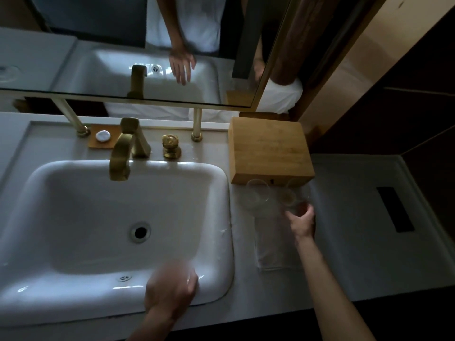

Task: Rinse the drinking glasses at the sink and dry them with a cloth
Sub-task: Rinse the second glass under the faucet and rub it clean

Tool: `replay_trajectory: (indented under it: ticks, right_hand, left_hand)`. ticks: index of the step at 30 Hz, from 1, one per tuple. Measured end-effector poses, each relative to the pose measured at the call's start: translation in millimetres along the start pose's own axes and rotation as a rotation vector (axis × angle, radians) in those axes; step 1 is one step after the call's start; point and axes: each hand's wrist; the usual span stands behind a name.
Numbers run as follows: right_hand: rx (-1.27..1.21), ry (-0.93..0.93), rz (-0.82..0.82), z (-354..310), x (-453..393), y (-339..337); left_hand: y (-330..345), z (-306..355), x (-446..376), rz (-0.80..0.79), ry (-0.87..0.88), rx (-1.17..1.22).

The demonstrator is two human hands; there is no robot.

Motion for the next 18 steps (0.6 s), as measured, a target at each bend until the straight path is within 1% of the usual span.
replay_trajectory:
  ticks: [4, 6, 7, 8, 10, 11, 14, 18]
  right_hand:
    - [-0.225, 0.120, 0.029, -3, -14, 9]
    - [-0.243, 0.170, -0.067, -6, -20, 9]
    - [-0.209, 0.171, -0.052, -5, -22, 13]
    - [-0.187, 0.142, -0.001, -7, -22, 16]
    - [-0.224, 0.082, 0.044, -10, -19, 19]
    - [-0.218, 0.068, 0.036, -10, -20, 21]
    - [-0.251, 0.120, -0.021, -12, -20, 18]
    - [-0.220, 0.058, -0.038, -13, -20, 13]
  left_hand:
    - [-2, 1, -1, 0.002, -0.012, 0.012]
    - [-3, 2, -1, 0.015, -0.017, 0.014]
    - [-4, 2, -1, 0.023, -0.018, 0.014]
    - [-4, 2, -1, 0.027, -0.019, 0.014]
    - [-3, 1, -1, 0.030, -0.017, 0.013]
    - [-3, 2, -2, 0.031, -0.017, 0.013]
    - [-4, 2, -1, 0.042, -0.017, 0.019]
    - [-5, 3, -1, 0.041, -0.023, 0.019]
Point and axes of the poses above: each hand's wrist, its own x-axis away from the middle knuckle, its own y-axis out of the palm, z = x × y, and after that the axes turned 4 degrees about y, right-handed
